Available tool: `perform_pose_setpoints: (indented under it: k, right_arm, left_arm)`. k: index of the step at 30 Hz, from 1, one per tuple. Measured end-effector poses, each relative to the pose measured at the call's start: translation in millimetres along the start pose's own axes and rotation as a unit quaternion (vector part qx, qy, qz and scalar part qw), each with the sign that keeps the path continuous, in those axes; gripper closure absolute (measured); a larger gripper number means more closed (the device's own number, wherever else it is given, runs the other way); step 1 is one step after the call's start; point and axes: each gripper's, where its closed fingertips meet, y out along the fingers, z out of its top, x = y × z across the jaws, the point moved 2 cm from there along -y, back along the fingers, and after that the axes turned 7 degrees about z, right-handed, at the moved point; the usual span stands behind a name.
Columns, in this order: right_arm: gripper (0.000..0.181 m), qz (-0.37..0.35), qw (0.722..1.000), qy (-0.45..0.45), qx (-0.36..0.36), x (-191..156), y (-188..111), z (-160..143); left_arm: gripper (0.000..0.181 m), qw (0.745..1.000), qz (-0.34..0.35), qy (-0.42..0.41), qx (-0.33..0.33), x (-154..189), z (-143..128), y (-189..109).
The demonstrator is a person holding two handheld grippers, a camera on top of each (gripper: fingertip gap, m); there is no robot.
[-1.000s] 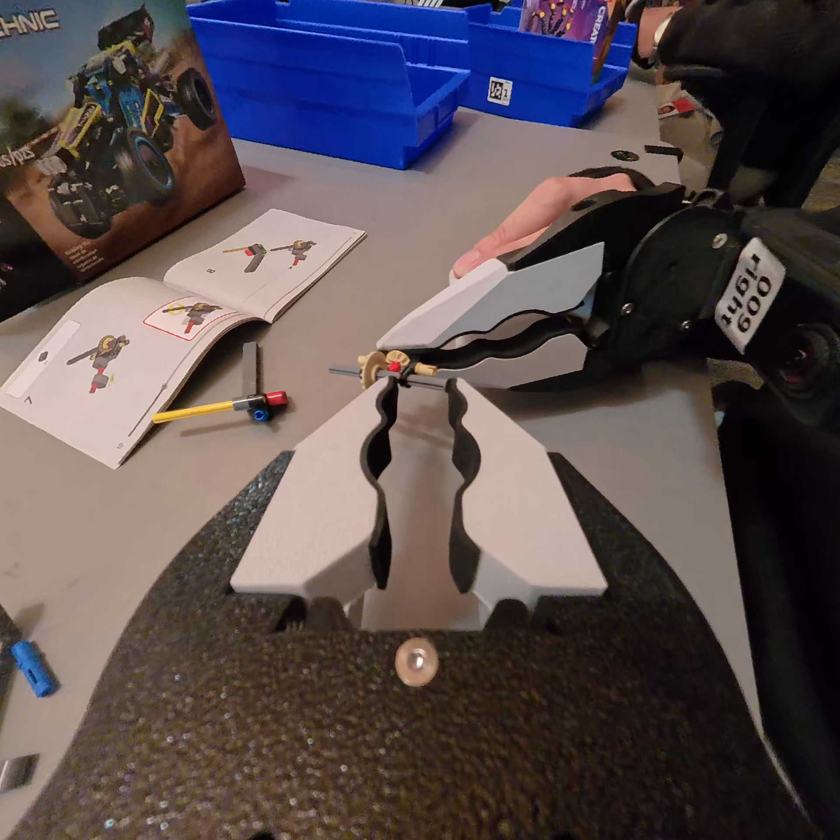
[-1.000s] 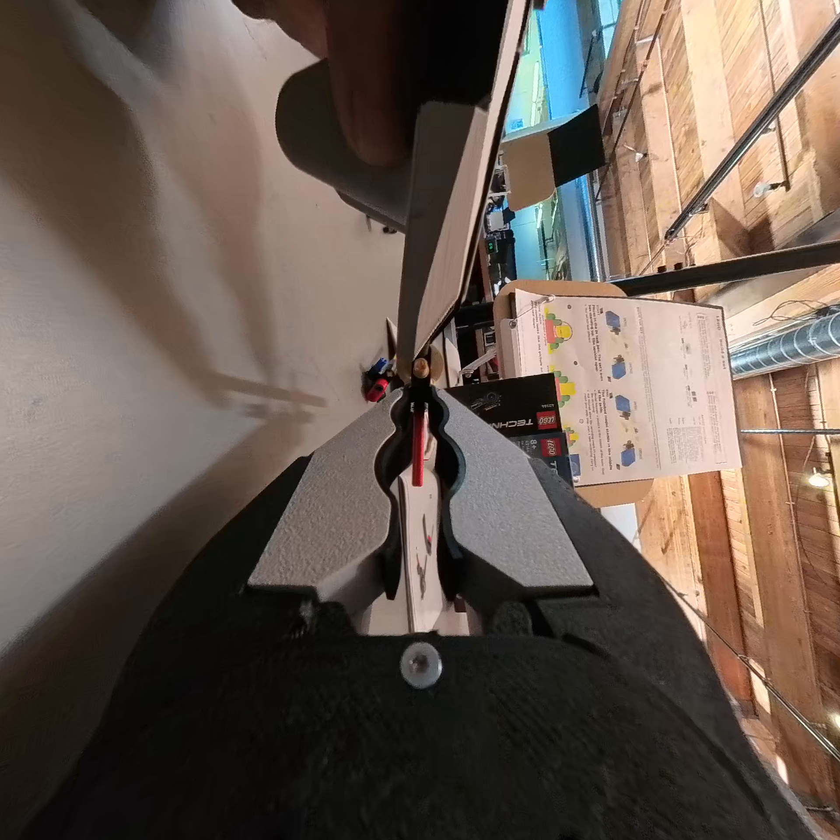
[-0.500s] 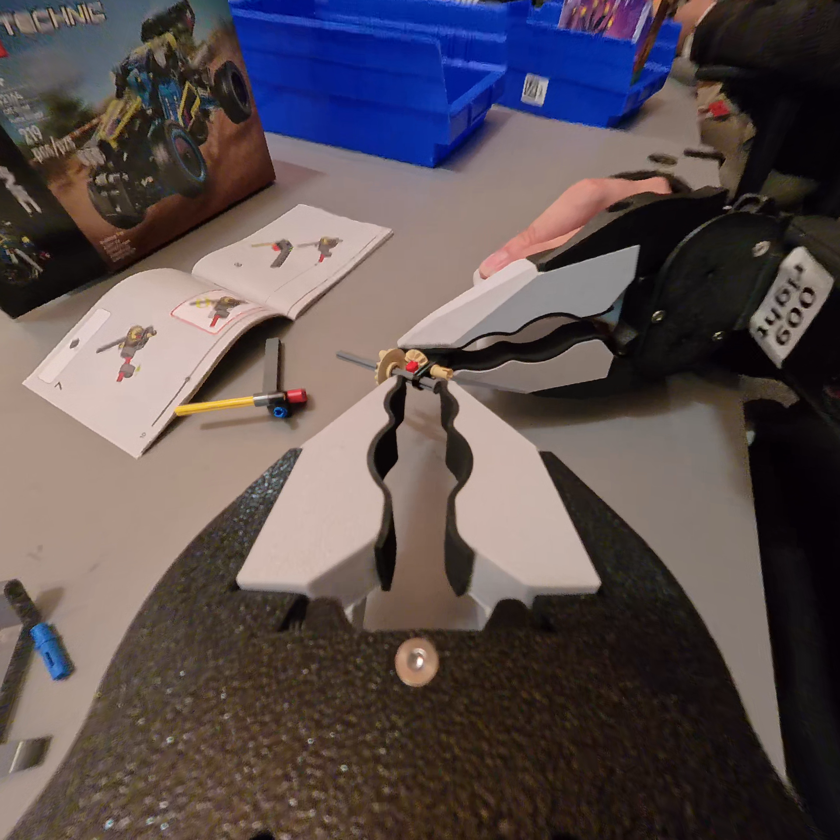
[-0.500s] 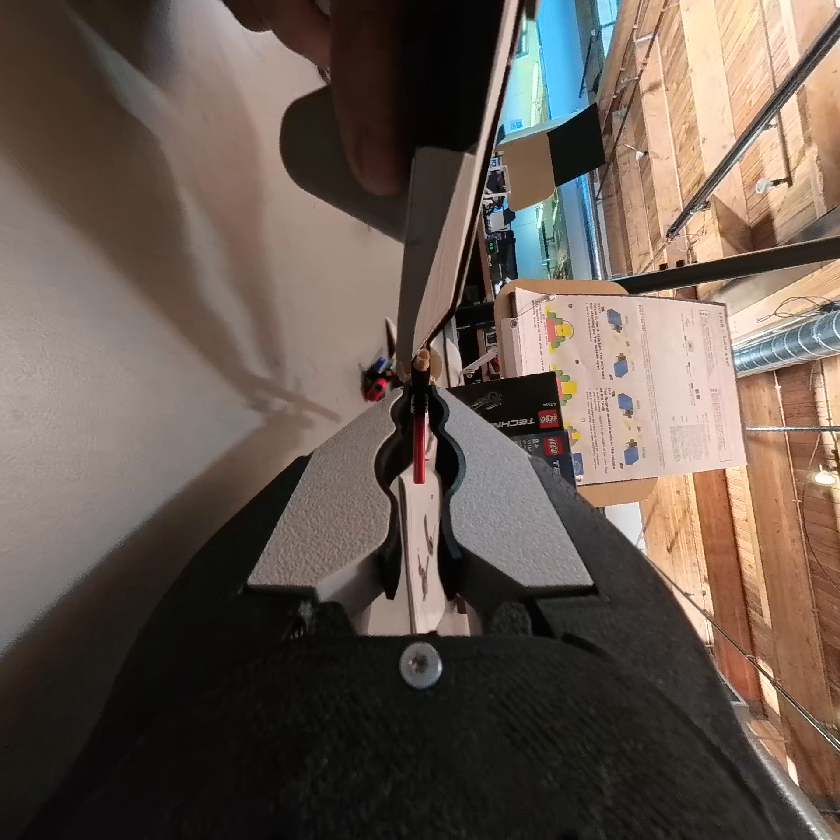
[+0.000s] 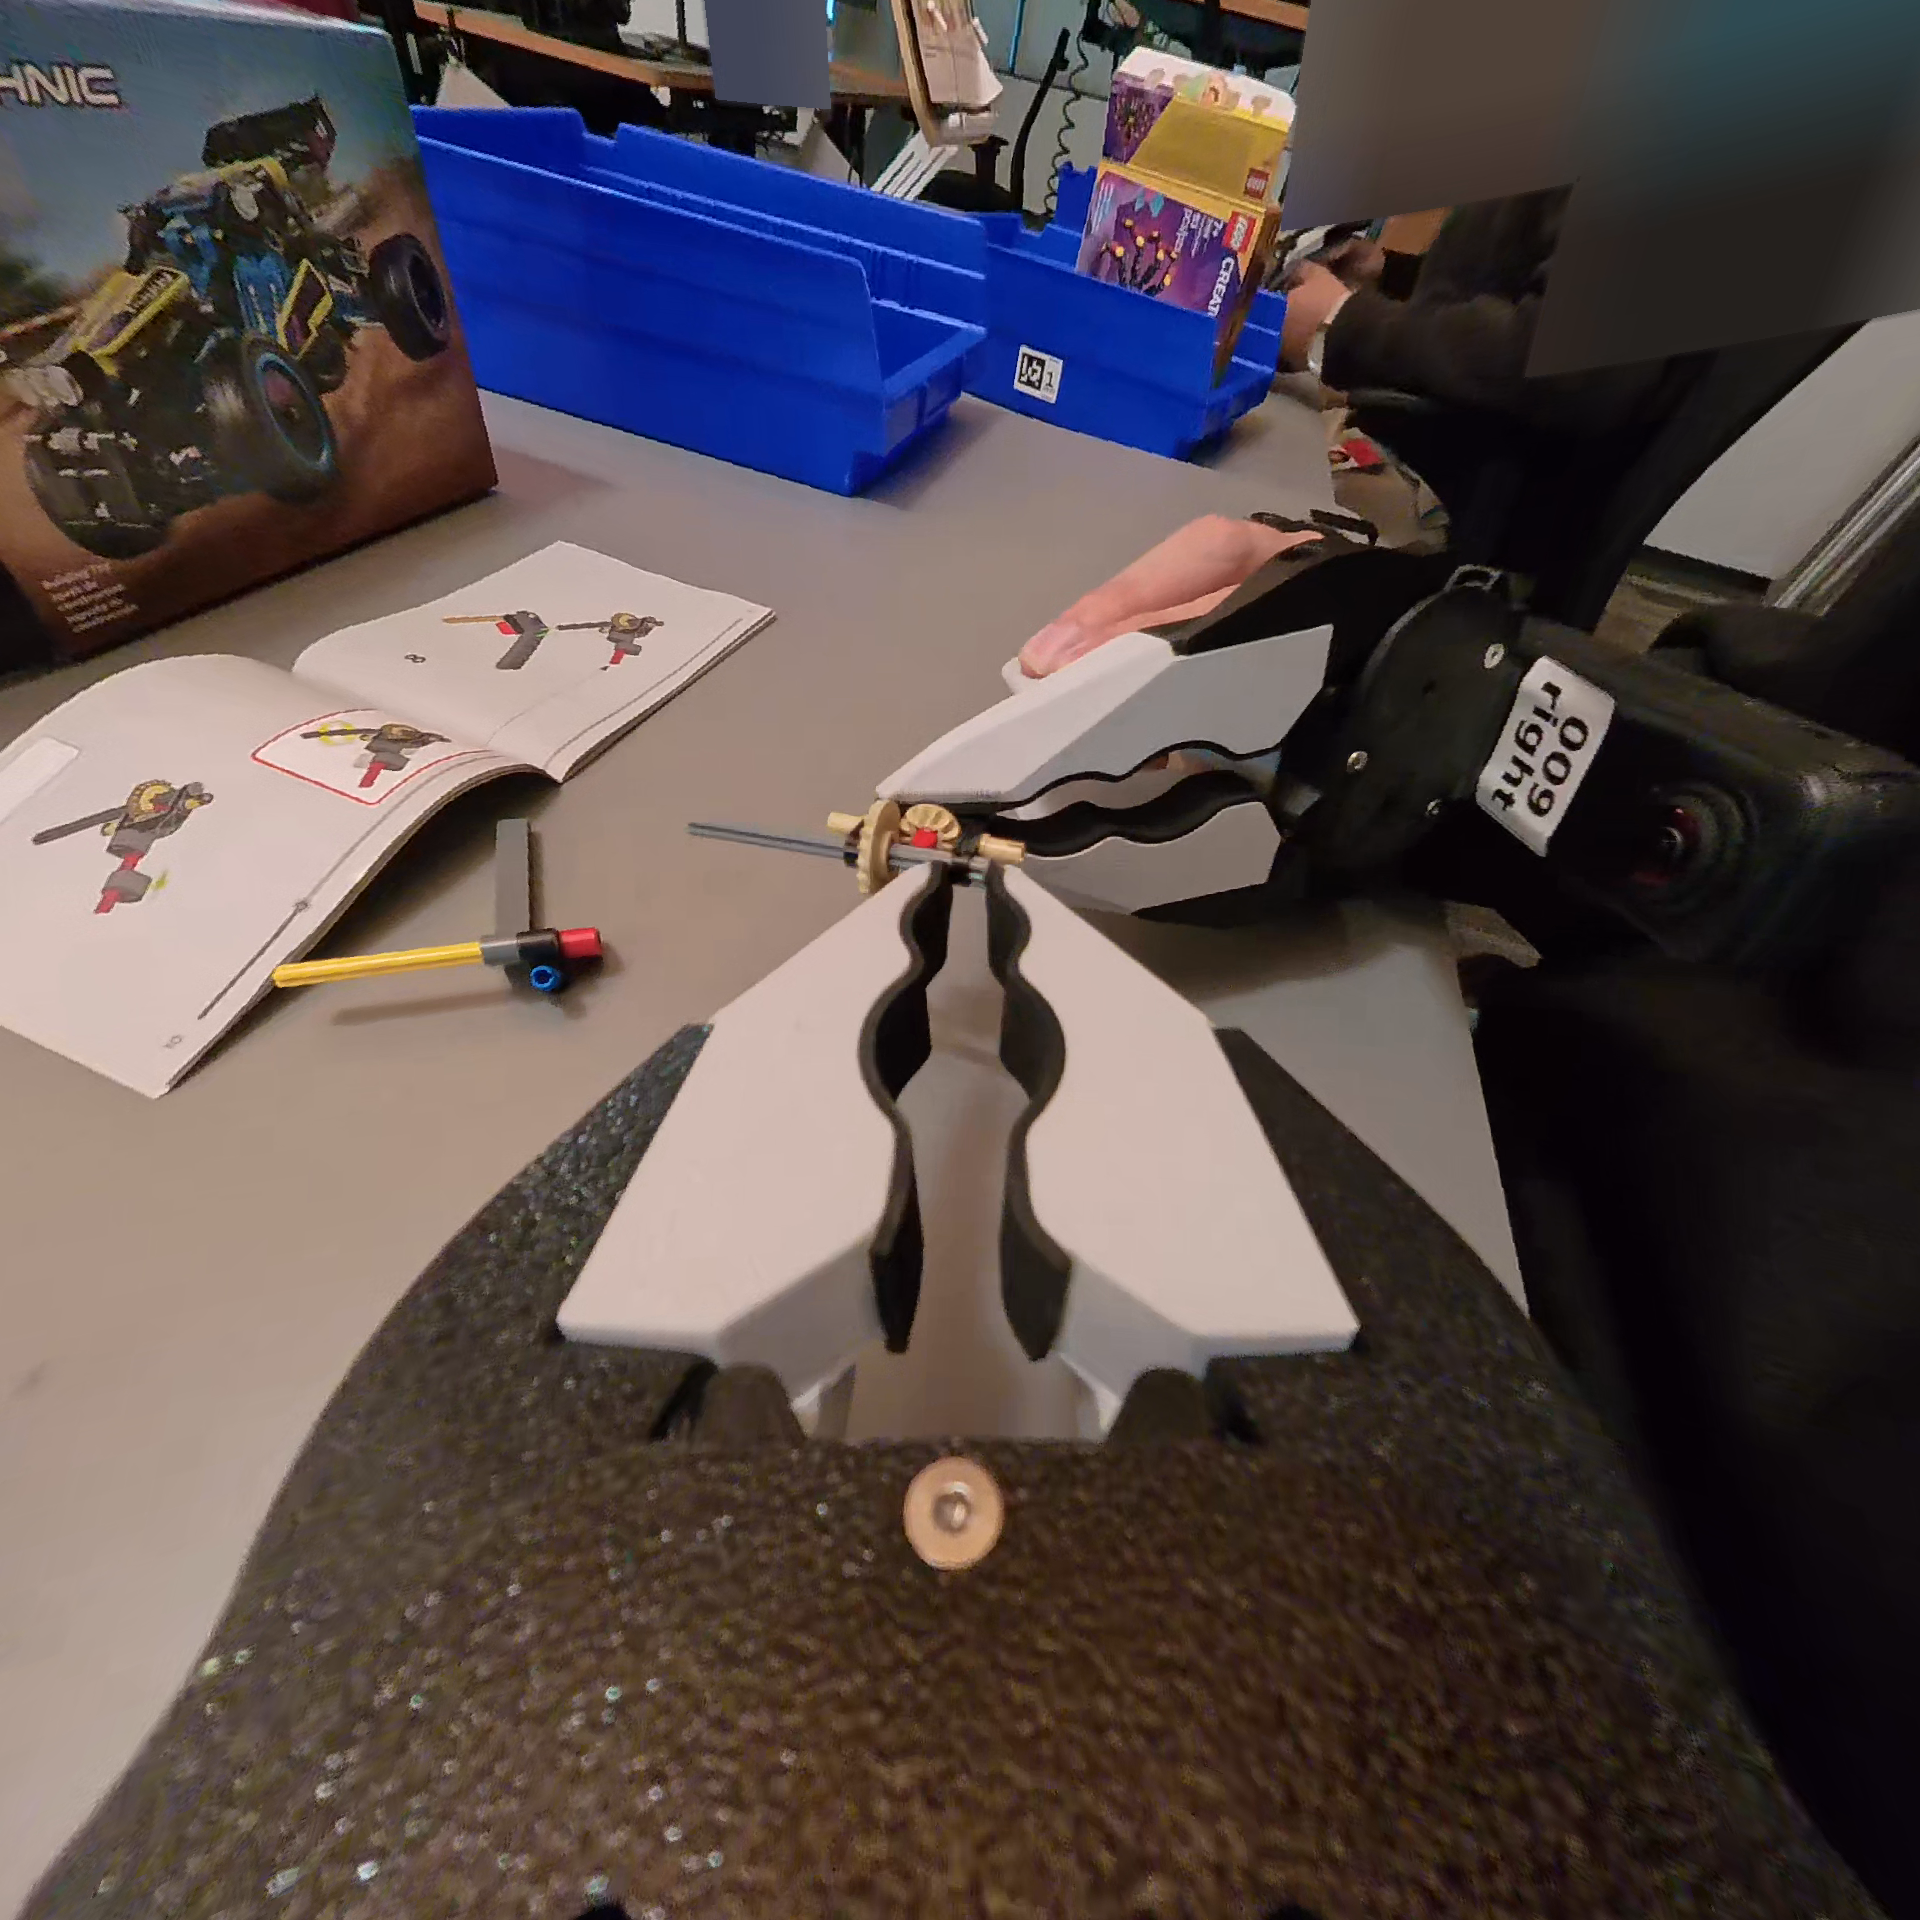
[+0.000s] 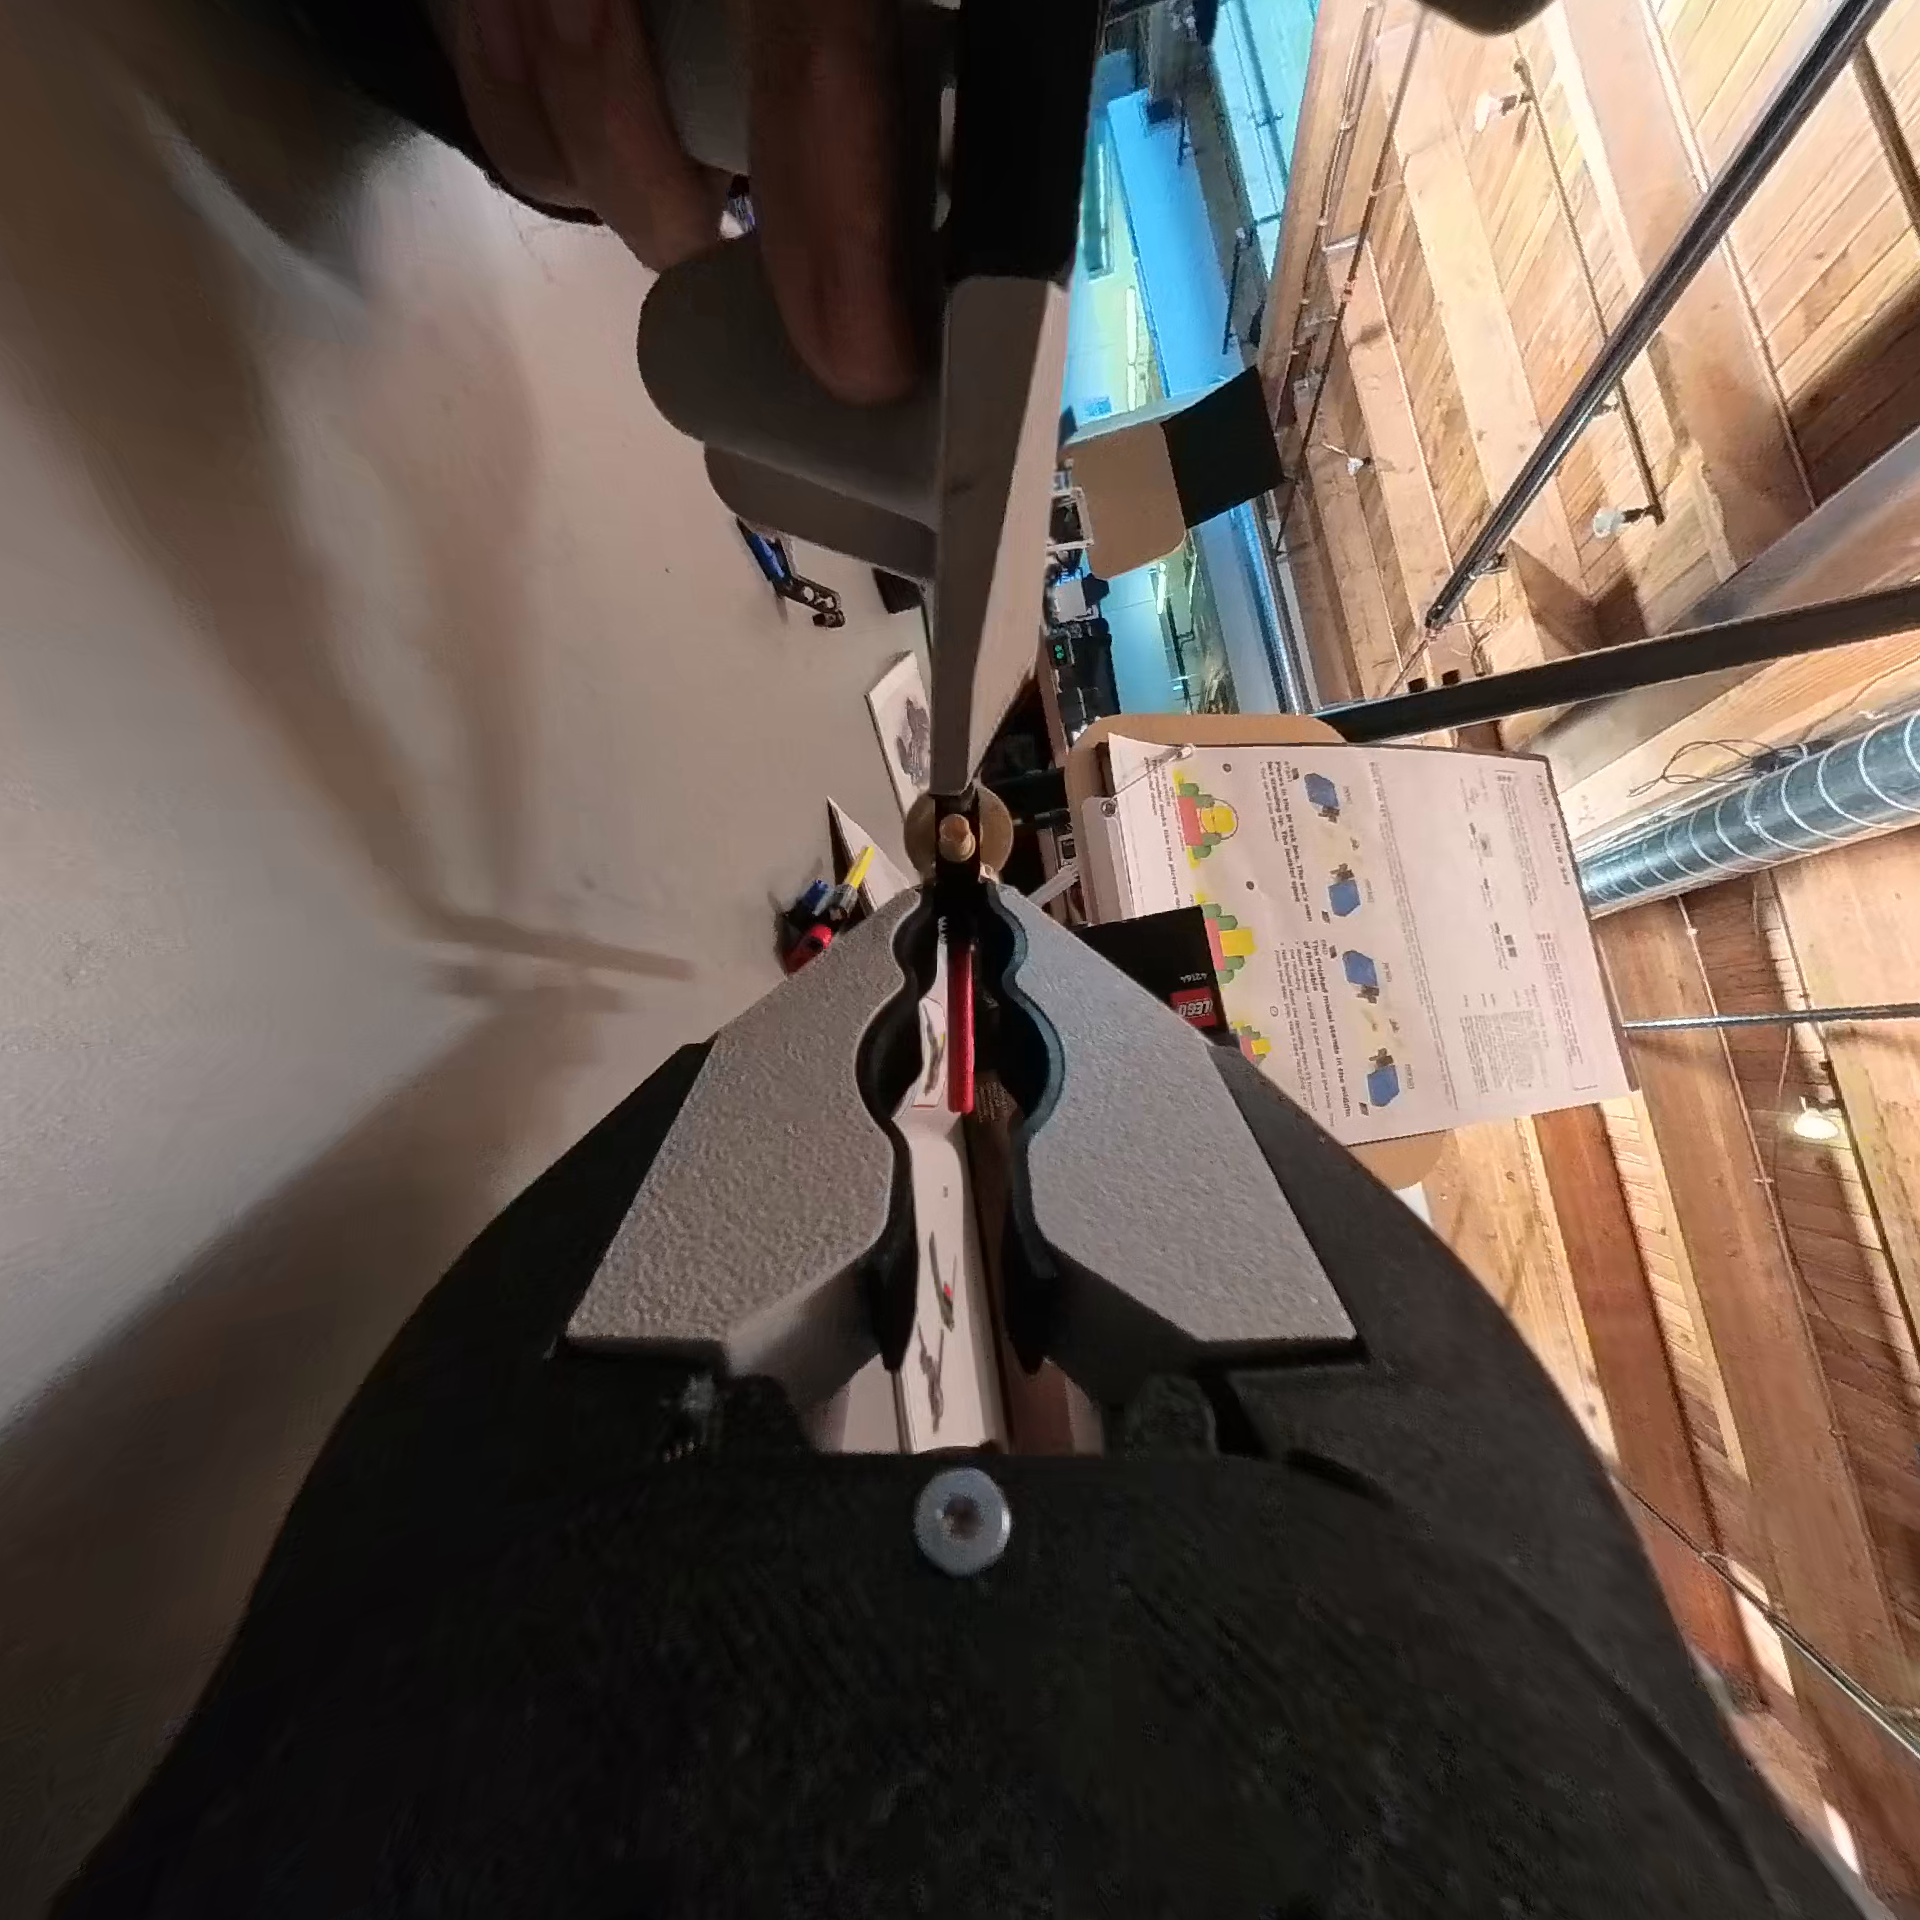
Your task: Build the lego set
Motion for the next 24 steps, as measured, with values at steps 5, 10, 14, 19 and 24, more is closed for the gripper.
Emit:
perform_pose_setpoints:
  k: [5,10,14,19,24]
  right_arm:
    - [0.178,-0.003,1.0,-0.003,-0.003,0.8,0.1,0.1]
    - [0.177,-0.011,1.0,-0.009,-0.011,2.4,1.6,-1.3]
    - [0.177,-0.028,0.999,-0.021,-0.01,7.2,1.5,0.8]
    - [0.177,-0.031,0.999,-0.017,-0.014,8.1,1.1,-1.3]
    - [0.177,-0.025,0.999,-0.015,-0.027,7.0,2.2,-4.0]
  left_arm:
    - [0.181,1.0,0.003,0.001,0.0,0.6,0.3,1.3]
    - [0.181,1.0,0.015,-0.001,0.01,-0.7,1.5,1.1]
    - [0.18,0.999,0.013,0.014,0.028,0.5,5.2,-2.0]
    - [0.165,0.999,0.042,0.029,0.016,0.1,4.7,-4.9]
    - [0.165,0.993,0.102,0.062,0.023,-6.9,7.3,-14.7]
